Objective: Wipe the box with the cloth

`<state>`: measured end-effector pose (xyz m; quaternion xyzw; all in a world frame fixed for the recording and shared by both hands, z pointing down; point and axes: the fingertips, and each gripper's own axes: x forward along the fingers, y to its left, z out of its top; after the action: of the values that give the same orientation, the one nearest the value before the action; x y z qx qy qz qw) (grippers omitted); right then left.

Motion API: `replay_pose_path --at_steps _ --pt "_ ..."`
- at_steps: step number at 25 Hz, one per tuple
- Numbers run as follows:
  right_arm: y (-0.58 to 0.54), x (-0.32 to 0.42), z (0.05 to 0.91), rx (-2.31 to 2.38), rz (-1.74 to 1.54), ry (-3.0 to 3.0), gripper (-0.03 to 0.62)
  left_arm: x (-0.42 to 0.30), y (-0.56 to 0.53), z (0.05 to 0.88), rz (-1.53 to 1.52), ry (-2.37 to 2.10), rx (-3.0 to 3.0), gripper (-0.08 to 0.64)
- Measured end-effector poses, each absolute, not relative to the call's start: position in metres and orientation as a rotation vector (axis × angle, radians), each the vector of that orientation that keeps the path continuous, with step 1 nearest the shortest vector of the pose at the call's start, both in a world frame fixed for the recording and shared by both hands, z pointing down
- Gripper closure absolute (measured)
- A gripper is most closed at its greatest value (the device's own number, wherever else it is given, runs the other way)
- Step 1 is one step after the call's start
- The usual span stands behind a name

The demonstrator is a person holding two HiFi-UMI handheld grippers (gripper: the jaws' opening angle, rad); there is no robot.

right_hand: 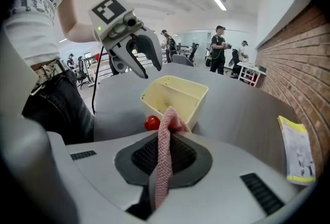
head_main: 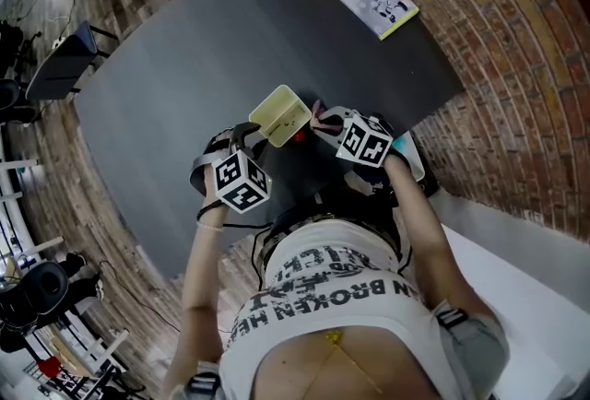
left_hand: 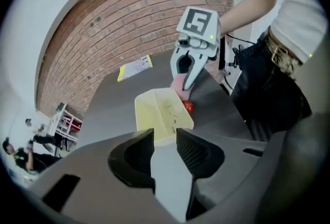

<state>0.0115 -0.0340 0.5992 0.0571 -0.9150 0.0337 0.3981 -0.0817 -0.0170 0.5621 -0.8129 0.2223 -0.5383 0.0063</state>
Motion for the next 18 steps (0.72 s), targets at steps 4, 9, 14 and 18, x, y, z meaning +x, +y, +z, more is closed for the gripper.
replay_pose_path --at_steps 4,9,14,18 --pt "-0.038 0.016 0.587 0.202 0.102 -2.347 0.575 -0.094 -0.013 0.583 -1.782 0.442 -2.330 0.436" --pt "-0.037 0.020 0.584 0.221 0.086 -2.335 0.575 -0.095 -0.023 0.598 -1.814 0.168 -1.853 0.436" --pt "-0.040 0.022 0.584 0.251 0.091 -2.325 0.575 -0.089 -0.028 0.608 -1.880 0.151 -1.871 0.449" --pt "-0.045 0.026 0.588 0.278 0.111 -2.294 0.575 -0.082 -0.020 0.601 -1.939 0.233 -2.034 0.477"
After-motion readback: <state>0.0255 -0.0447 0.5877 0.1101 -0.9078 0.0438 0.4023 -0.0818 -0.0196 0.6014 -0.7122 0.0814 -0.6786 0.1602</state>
